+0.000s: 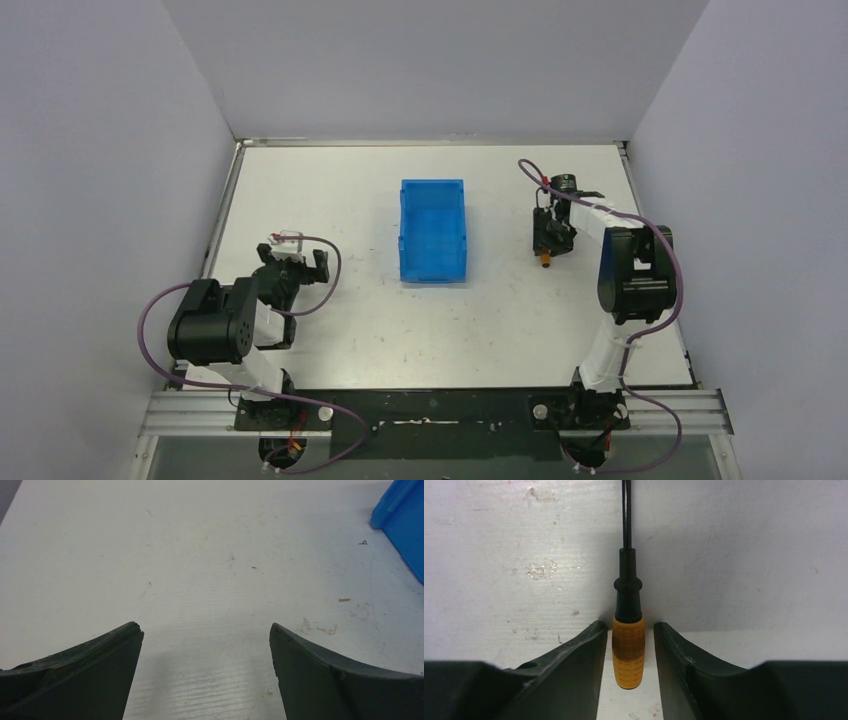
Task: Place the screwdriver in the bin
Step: Pick up the screwdriver from the center of the board.
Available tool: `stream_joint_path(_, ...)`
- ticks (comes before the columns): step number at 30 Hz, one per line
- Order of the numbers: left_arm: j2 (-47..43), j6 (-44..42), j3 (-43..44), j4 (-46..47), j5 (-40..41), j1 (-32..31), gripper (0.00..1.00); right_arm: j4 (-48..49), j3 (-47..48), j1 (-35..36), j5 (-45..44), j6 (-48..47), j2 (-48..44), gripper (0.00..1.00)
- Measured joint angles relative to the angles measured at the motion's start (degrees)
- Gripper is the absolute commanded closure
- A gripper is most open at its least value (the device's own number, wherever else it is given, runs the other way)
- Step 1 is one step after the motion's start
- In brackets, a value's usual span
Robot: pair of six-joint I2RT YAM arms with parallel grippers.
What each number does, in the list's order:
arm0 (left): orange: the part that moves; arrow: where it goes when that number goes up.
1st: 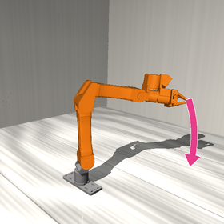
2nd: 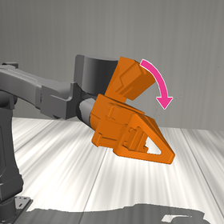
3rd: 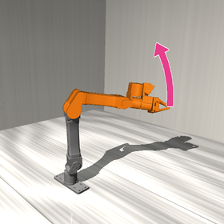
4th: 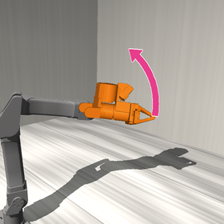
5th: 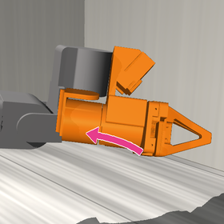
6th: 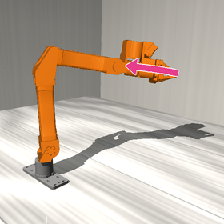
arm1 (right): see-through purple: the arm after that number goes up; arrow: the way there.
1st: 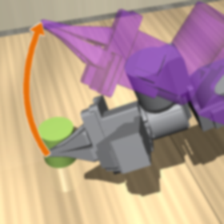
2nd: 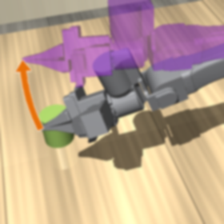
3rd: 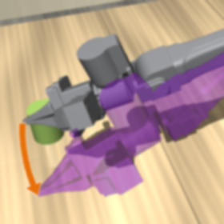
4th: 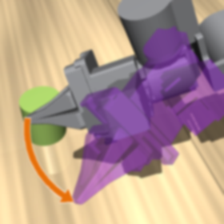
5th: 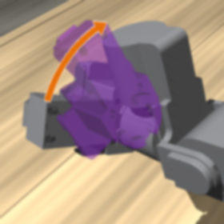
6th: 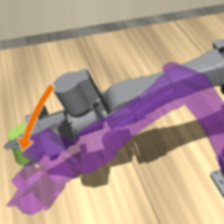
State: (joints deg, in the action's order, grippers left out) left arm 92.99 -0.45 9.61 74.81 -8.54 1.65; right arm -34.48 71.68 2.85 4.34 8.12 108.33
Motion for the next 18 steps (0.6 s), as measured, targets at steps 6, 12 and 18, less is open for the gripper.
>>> stream_joint_path(6,-0.1,0.0,0.0,0.0,0.3,0.0,0.03,0.1,0.0,-0.3,0.8,0.2,0.0,0.95)
stream_joint_path(12,-0.2,0.0,0.0,0.0,0.4,0.0,0.03,0.1,0.1,-0.3,1.0,0.3,0.0,1.00)
stream_joint_path(18,-0.2,0.0,0.0,0.0,0.4,0.0,0.03,-1.2,0.6,-0.3,0.2,0.3,0.0,1.00)
